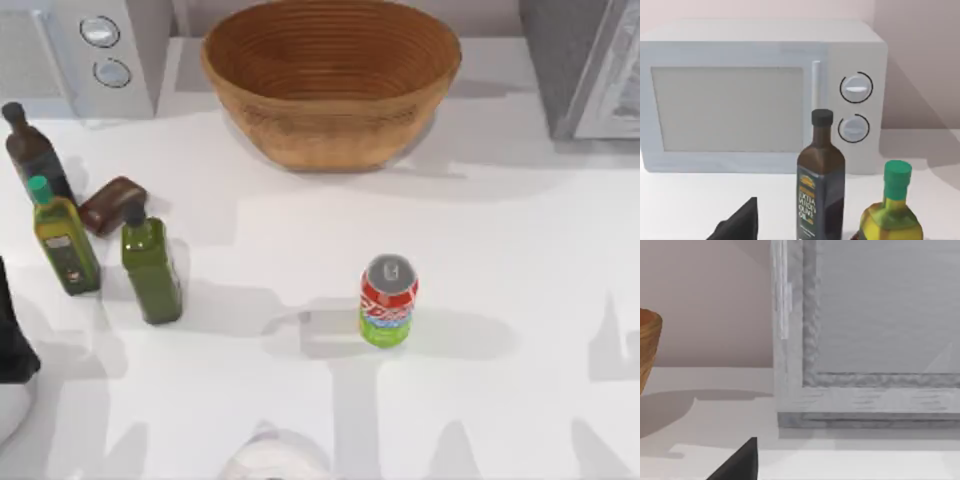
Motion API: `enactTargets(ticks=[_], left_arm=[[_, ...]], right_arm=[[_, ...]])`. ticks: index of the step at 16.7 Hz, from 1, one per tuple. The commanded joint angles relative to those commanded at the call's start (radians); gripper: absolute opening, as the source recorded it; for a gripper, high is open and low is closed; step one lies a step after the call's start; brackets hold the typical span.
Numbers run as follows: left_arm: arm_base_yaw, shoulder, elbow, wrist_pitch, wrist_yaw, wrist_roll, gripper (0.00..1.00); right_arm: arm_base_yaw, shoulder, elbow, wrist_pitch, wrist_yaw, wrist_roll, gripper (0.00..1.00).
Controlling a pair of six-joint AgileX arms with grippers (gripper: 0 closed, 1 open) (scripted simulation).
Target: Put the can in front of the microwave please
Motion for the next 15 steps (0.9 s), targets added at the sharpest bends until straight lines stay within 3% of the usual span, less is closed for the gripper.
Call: enactTargets(ticks=[7, 15], left_arm=[[-0.041, 0.134, 0.138, -0.081, -0.002, 0.001, 1.00], [-0.238, 0.721, 0.709, -0.445, -0.007, -0.009, 1.00]], right_arm=[[0.000, 0.000, 0.000, 0.000, 0.000, 0.000, 1.00], [0.000, 0.000, 0.000, 0.000, 0.000, 0.000, 1.00]])
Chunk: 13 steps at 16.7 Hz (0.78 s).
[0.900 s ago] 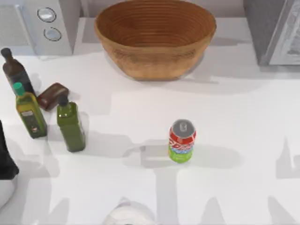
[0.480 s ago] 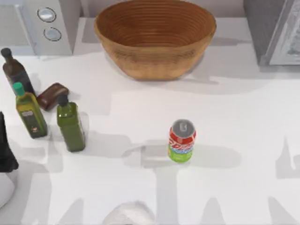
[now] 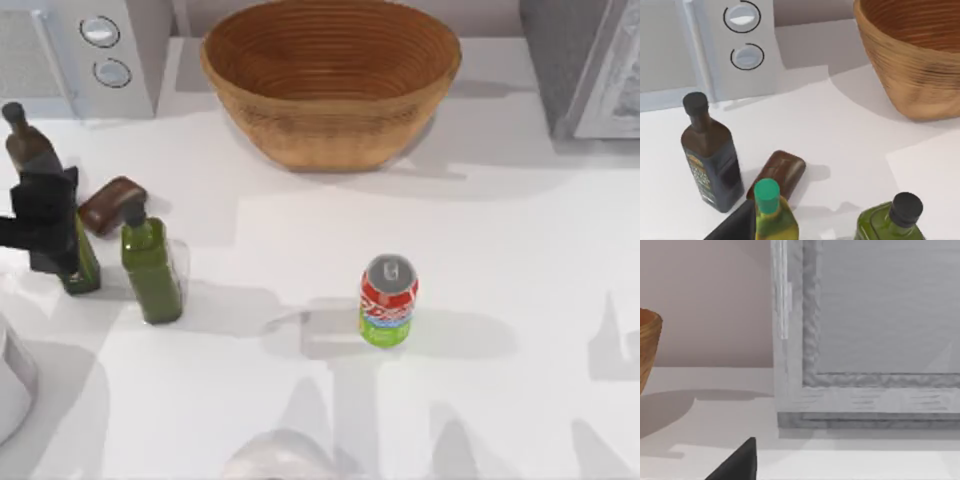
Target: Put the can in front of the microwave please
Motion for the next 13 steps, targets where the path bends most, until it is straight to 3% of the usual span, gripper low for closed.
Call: enactTargets(ticks=[13], left_arm=[[-0.439, 1.207, 1.124, -0.749, 0.006, -0.002, 1.00]], right_arm=[[0.000, 0.000, 0.000, 0.000, 0.000, 0.000, 1.00]])
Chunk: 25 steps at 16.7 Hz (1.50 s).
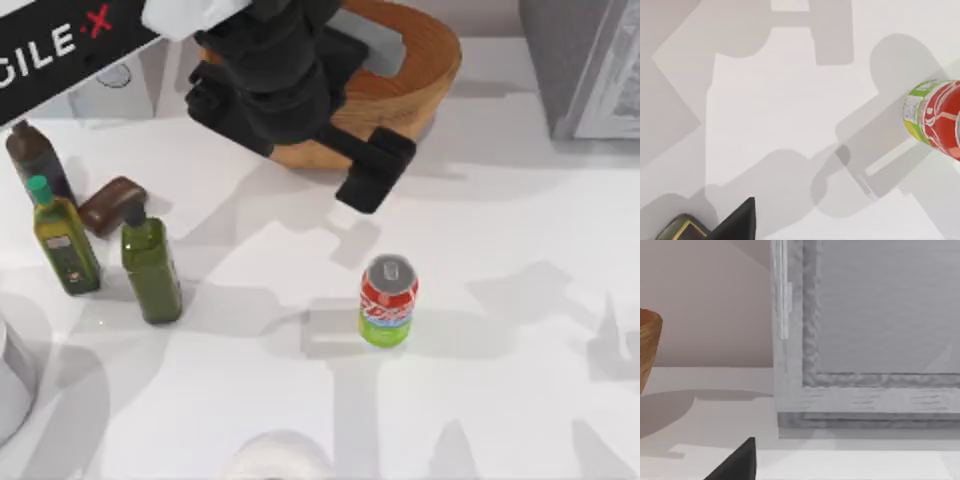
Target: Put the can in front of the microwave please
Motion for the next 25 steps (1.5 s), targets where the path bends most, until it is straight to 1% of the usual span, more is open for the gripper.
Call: enactTargets(ticks=[3, 5, 9, 16, 22, 25], left_arm=[[-0.077, 0.204, 0.184, -0.125, 0.003, 0.000, 1.00], [-0.117, 0.306, 0.276, -0.187, 0.005, -0.001, 1.00], [-0.153, 0.397, 0.358, -0.243, 0.007, -0.002, 1.00], [-0.150, 0.397, 0.338, -0.224, 0.007, 0.000, 1.00], [-0.151, 0.400, 0.154, -0.035, 0.007, 0.000, 1.00], [-0.152, 0.401, 0.127, -0.008, 0.007, -0.001, 1.00]], right_arm=[[0.000, 0.000, 0.000, 0.000, 0.000, 0.000, 1.00], [0.000, 0.000, 0.000, 0.000, 0.000, 0.000, 1.00], [0.000, 0.000, 0.000, 0.000, 0.000, 0.000, 1.00], [0.000, 0.000, 0.000, 0.000, 0.000, 0.000, 1.00], [0.000, 0.000, 0.000, 0.000, 0.000, 0.000, 1.00], [0.000, 0.000, 0.000, 0.000, 0.000, 0.000, 1.00]])
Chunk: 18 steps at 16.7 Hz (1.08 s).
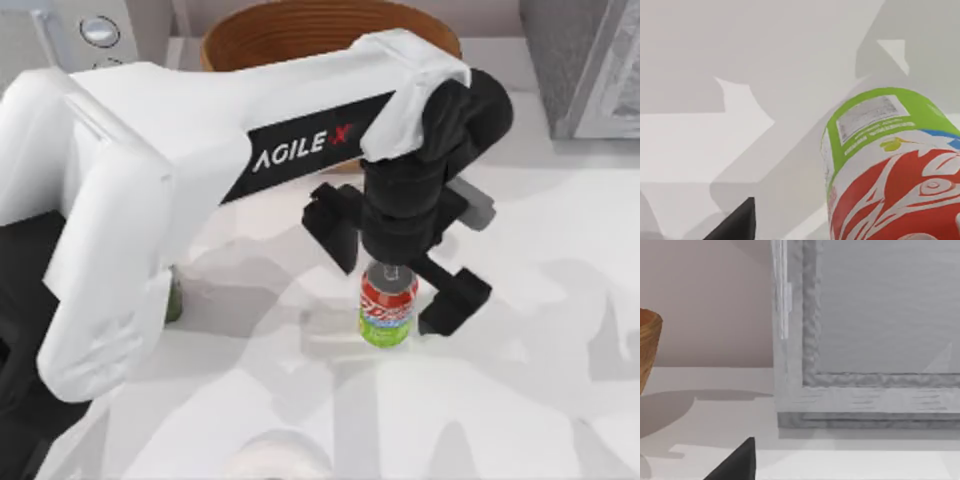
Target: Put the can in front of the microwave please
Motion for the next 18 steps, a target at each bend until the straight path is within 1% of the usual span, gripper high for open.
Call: enactTargets(ticks=[2, 15, 16, 18], left_arm=[[0.000, 0.000, 0.000, 0.000, 0.000, 0.000, 1.00], [0.000, 0.000, 0.000, 0.000, 0.000, 0.000, 0.02], [0.000, 0.000, 0.000, 0.000, 0.000, 0.000, 0.00], [0.000, 0.000, 0.000, 0.000, 0.000, 0.000, 0.00]], right_arm=[[0.000, 0.000, 0.000, 0.000, 0.000, 0.000, 1.00], [0.000, 0.000, 0.000, 0.000, 0.000, 0.000, 1.00], [0.000, 0.000, 0.000, 0.000, 0.000, 0.000, 1.00], [0.000, 0.000, 0.000, 0.000, 0.000, 0.000, 1.00]])
